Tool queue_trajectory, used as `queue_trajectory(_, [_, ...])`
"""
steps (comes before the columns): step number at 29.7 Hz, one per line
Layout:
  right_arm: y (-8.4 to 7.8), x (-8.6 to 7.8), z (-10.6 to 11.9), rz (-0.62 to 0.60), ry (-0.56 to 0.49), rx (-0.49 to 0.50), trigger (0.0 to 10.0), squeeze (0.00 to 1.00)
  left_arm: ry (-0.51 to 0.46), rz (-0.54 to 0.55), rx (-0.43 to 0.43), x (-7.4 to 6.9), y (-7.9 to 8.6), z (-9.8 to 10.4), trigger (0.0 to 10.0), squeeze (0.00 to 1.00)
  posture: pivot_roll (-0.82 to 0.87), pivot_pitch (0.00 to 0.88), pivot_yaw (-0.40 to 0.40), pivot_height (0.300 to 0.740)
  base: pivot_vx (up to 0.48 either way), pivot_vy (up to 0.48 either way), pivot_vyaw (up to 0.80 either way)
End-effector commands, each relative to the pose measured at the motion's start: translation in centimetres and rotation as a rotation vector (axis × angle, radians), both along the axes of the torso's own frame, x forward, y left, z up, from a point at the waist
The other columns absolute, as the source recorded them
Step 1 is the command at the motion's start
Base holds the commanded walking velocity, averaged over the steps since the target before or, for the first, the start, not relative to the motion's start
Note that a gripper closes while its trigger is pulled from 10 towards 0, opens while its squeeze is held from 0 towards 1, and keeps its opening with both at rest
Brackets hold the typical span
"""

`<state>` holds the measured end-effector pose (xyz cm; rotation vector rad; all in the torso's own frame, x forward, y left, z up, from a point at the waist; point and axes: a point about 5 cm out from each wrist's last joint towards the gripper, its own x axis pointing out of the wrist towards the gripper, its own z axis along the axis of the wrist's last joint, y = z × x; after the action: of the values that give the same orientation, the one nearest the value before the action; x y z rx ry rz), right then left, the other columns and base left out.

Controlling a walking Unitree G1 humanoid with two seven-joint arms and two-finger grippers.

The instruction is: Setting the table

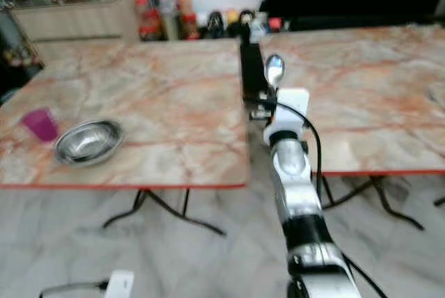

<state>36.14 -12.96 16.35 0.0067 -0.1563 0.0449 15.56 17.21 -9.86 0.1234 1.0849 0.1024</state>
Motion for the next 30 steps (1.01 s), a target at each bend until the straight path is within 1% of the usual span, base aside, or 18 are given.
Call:
queue_trajectory(1, [-0.05,0.18,0.71,0.007,-0.018,-0.013,10.0,0.00,0.037,0.008,-0.003,-0.76,-0.07,-0.33,10.0,0.00,0.01,0.000,0.037,0.740,0.000,0.480,0.00])
queue_trajectory(18, [-0.20,0.30,0.45,0.008,0.000,-0.027,10.0,0.00,0.036,0.009,-0.007,-0.85,-0.20,-0.37,10.0,0.00,0.02,0.000,0.032,0.740,0.000,0.472,0.00])
queue_trajectory(23, [-0.26,0.31,0.38,0.008,0.002,-0.028,10.0,0.00,0.033,-0.004,-0.002,-0.82,-0.22,-0.35,10.0,0.00,0.02,0.000,0.032,0.740,0.000,0.000,0.00])
queue_trajectory(30, [-0.08,0.35,0.25,0.015,0.009,-0.025,10.0,0.00,0.012,0.022,-0.011,-0.69,-0.23,-0.28,10.0,0.00,0.02,0.000,0.031,0.740,0.000,0.000,0.00])
